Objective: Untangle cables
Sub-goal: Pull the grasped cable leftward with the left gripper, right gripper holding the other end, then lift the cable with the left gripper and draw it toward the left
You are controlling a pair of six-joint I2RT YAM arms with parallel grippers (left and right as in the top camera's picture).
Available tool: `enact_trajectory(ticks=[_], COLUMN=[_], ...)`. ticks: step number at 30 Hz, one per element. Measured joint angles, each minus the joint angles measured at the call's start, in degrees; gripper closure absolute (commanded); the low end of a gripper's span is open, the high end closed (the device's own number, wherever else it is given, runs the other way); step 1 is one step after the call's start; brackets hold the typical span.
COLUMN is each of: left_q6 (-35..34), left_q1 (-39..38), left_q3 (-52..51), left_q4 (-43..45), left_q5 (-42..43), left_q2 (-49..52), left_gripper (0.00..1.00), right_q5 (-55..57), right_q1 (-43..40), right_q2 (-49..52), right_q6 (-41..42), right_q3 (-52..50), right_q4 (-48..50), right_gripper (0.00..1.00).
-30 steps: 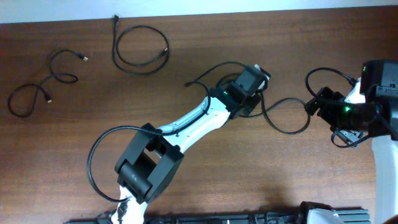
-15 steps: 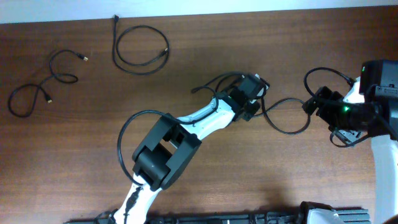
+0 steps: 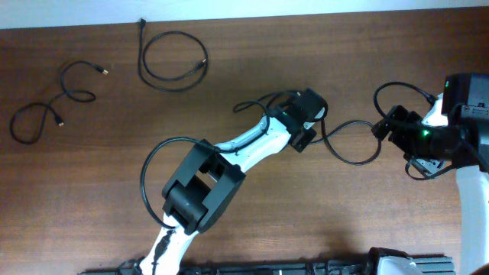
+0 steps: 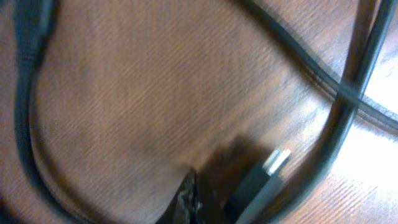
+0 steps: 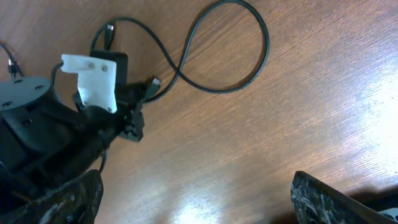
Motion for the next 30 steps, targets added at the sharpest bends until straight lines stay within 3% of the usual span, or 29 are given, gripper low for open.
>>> enact_trajectory(ticks=[11, 19, 27, 29, 30], left_q6=[0.9, 1.1, 1.1, 0.9, 0.6], left_q1=[0.0, 1.7, 3.8, 3.7, 3.7], left_q3=[3.1, 3.6, 13.3, 14.0, 14.1], left_q4=[-20.0, -24.0, -25.9, -25.9, -25.9], left_q5=[-7.9, -13.4, -12.1, -11.6, -11.5], left_q2=[0.0, 0.3, 0.4, -0.6, -1.1], left_gripper=[1.0, 1.0, 1.0, 0.87, 0.73], right_q5=[0.0, 0.0, 0.0, 0.0, 0.0], right_q1=[0.0, 0.0, 0.0, 0.0, 0.0], right_q2=[0.0, 0.0, 0.0, 0.0, 0.0], right_q6=[0.0, 0.0, 0.0, 0.0, 0.0], right_q3=[0.0, 0.0, 0.0, 0.0, 0.0], right_q4=[0.3, 0.4, 0.5, 0.5, 0.5], right_gripper=[0.05, 0.05, 0.05, 0.05, 0.05])
